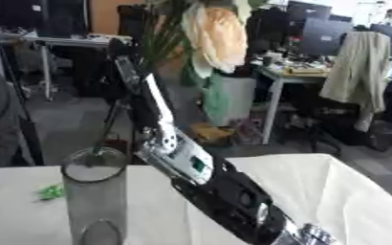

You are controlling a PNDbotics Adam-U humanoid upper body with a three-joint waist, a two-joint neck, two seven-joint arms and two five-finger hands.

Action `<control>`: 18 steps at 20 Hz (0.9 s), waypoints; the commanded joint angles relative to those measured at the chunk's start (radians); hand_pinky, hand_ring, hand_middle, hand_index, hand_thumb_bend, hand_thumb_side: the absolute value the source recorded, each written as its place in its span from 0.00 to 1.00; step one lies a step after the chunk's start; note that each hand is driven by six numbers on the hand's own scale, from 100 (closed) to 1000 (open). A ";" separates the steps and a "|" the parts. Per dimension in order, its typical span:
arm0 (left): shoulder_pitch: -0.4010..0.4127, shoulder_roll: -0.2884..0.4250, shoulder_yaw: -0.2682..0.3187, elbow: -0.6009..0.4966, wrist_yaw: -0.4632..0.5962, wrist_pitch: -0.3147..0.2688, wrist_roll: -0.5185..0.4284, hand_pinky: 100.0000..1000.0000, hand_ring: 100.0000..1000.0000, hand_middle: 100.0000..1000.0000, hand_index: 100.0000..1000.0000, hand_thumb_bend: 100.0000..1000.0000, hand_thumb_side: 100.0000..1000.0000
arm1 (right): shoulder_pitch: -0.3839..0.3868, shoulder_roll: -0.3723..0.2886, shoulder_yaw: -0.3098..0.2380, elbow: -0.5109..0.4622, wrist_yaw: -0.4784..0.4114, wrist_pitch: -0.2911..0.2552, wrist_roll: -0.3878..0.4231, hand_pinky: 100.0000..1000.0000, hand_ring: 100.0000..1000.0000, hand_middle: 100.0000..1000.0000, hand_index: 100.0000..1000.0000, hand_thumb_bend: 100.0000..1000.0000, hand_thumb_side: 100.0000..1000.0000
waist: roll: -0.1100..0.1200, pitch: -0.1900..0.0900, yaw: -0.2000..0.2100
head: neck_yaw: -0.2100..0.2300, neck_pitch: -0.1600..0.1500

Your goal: Arrange flowers into the vase.

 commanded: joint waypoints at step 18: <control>-0.006 0.034 0.019 -0.010 -0.019 0.004 -0.015 0.70 0.62 0.57 0.68 0.98 0.84 | 0.057 -0.079 -0.023 -0.049 -0.007 -0.005 0.373 0.32 0.56 0.27 0.21 0.00 0.76 | -0.007 -0.014 -0.048 | 0.019 -0.018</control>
